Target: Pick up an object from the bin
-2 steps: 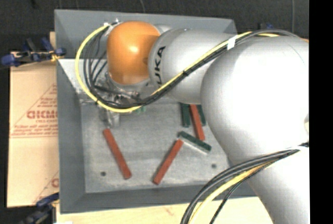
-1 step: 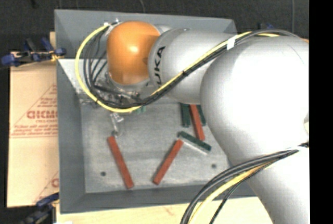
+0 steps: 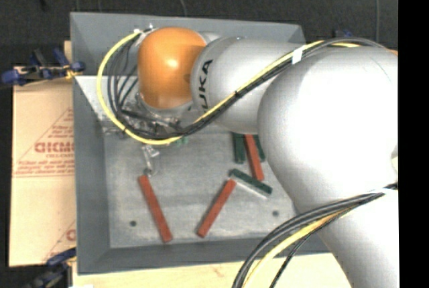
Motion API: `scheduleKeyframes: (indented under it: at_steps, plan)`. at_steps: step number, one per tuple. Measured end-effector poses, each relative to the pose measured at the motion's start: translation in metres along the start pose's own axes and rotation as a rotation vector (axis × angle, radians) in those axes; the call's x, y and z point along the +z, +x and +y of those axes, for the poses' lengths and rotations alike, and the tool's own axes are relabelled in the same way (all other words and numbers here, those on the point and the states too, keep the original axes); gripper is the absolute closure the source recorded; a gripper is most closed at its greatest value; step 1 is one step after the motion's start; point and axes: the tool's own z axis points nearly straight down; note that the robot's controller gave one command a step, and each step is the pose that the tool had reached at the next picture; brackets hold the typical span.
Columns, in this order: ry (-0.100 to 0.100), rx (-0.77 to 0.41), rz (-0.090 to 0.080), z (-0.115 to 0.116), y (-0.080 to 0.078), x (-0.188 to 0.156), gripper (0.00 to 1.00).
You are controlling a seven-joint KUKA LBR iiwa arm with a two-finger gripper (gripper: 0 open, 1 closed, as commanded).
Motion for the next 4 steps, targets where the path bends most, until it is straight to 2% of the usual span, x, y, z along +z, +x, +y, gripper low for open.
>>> scheduleKeyframes:
  at_steps: [1, 2, 3, 4]
  plan:
    - [0.004, -0.105, 0.001, -0.007, 0.006, 0.000, 0.00]
    - [0.003, -0.376, 0.000, -0.059, 0.037, -0.001, 0.00]
    - [0.007, -0.448, 0.000, -0.073, 0.066, -0.001, 0.00]
    - [-0.001, -0.298, -0.002, -0.091, 0.076, -0.005, 0.00]
